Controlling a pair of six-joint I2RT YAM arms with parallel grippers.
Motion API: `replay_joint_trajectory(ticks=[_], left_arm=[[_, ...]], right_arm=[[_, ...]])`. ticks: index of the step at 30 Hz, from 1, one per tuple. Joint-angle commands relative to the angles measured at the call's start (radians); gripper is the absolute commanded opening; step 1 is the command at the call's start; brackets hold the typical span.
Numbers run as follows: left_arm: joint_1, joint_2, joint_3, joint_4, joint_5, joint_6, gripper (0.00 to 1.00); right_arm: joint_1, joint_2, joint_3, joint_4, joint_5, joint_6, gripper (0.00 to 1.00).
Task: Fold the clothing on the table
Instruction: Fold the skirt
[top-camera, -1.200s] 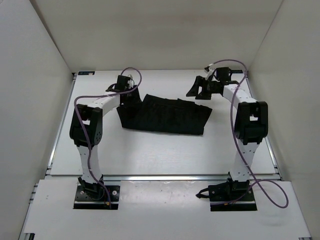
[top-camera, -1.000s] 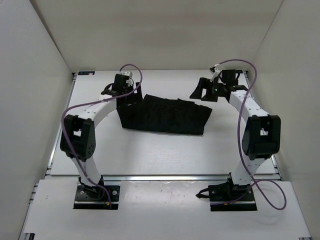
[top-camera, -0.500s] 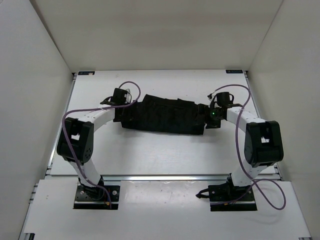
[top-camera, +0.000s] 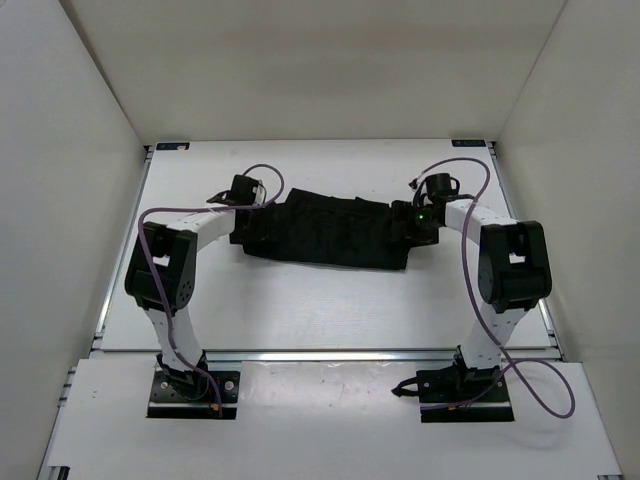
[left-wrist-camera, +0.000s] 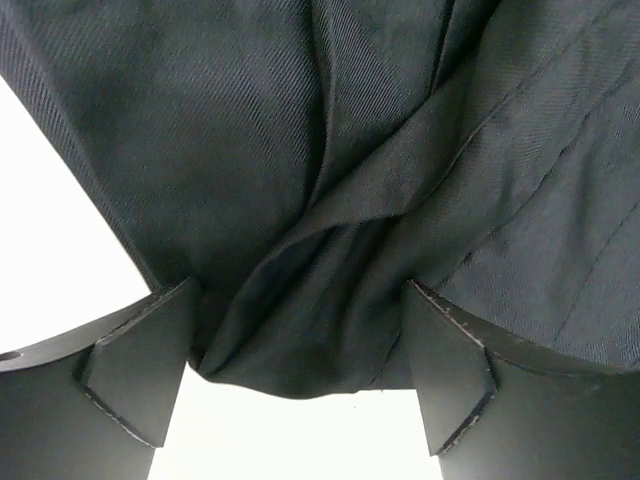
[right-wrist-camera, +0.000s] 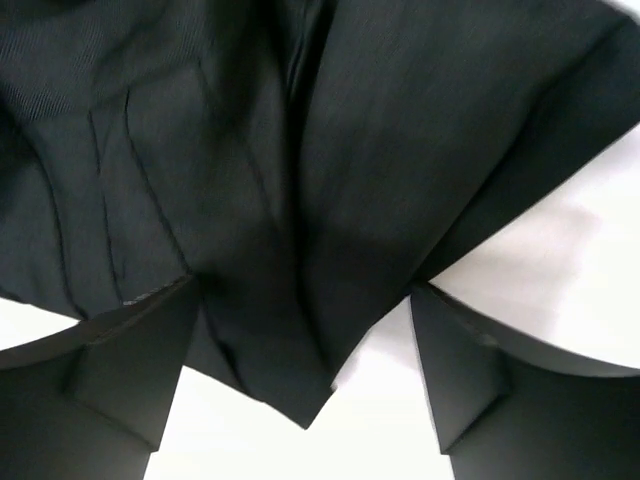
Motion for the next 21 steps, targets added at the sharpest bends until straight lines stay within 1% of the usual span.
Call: replay_joint_trajectory(ticks=[1, 2, 3, 4, 5, 6, 7, 8, 9, 10, 11, 13, 14, 18, 20, 21], left_arm=[[-0.005, 0.028, 0.058, -0.016, -0.002, 0.014, 0.88], [-0.007, 0.04, 0.07, -0.019, 0.007, 0.015, 0.85], [-0.014, 0.048, 0.075, -0.019, 0.005, 0.014, 0.81], [-0.008, 0.054, 0.082, -0.019, 0.004, 0.012, 0.8], [-0.025, 0.06, 0.087, -0.021, 0.011, 0.011, 0.77], [-0.025, 0.063, 0.09, -0.021, 0.023, 0.011, 0.73], [-0.031, 0.062, 0.091, -0.012, 0.024, 0.009, 0.68], [-0.031, 0.065, 0.093, -0.012, 0.027, 0.006, 0.66], [-0.042, 0.071, 0.095, -0.012, 0.034, 0.003, 0.62], [-0.047, 0.077, 0.096, -0.009, 0.031, 0.005, 0.57], [-0.051, 0.076, 0.095, -0.01, 0.042, 0.0, 0.56], [-0.06, 0.085, 0.105, -0.012, 0.056, 0.0, 0.5], [-0.069, 0.095, 0.11, -0.013, 0.062, -0.011, 0.49], [-0.102, 0.111, 0.118, 0.013, 0.1, -0.04, 0.49], [-0.131, 0.109, 0.108, 0.051, 0.123, -0.061, 0.49], [-0.14, 0.106, 0.102, 0.068, 0.157, -0.073, 0.48]], right_arm=[[-0.017, 0.054, 0.053, -0.011, 0.032, -0.05, 0.79], [-0.02, 0.061, 0.057, -0.015, 0.017, -0.053, 0.72], [-0.023, 0.078, 0.071, -0.014, 0.026, -0.05, 0.6], [-0.017, 0.091, 0.082, -0.019, 0.017, -0.054, 0.55], [-0.019, 0.096, 0.083, -0.02, 0.009, -0.048, 0.47], [-0.022, 0.114, 0.094, -0.023, 0.005, -0.056, 0.37], [-0.017, 0.124, 0.1, -0.029, 0.004, -0.05, 0.31], [-0.017, 0.128, 0.1, -0.026, -0.003, -0.053, 0.21], [-0.016, 0.136, 0.109, -0.025, -0.012, -0.047, 0.1], [-0.017, 0.137, 0.108, -0.025, -0.018, -0.042, 0.05], [-0.019, 0.139, 0.106, -0.019, -0.023, -0.042, 0.01], [-0.033, 0.125, 0.105, -0.019, -0.032, -0.037, 0.0], [-0.04, 0.115, 0.108, -0.025, -0.043, -0.033, 0.0], [-0.095, 0.059, 0.154, -0.081, -0.055, -0.024, 0.0], [-0.102, 0.03, 0.221, -0.112, -0.08, -0.03, 0.0], [-0.102, 0.013, 0.265, -0.135, -0.087, -0.027, 0.0]])
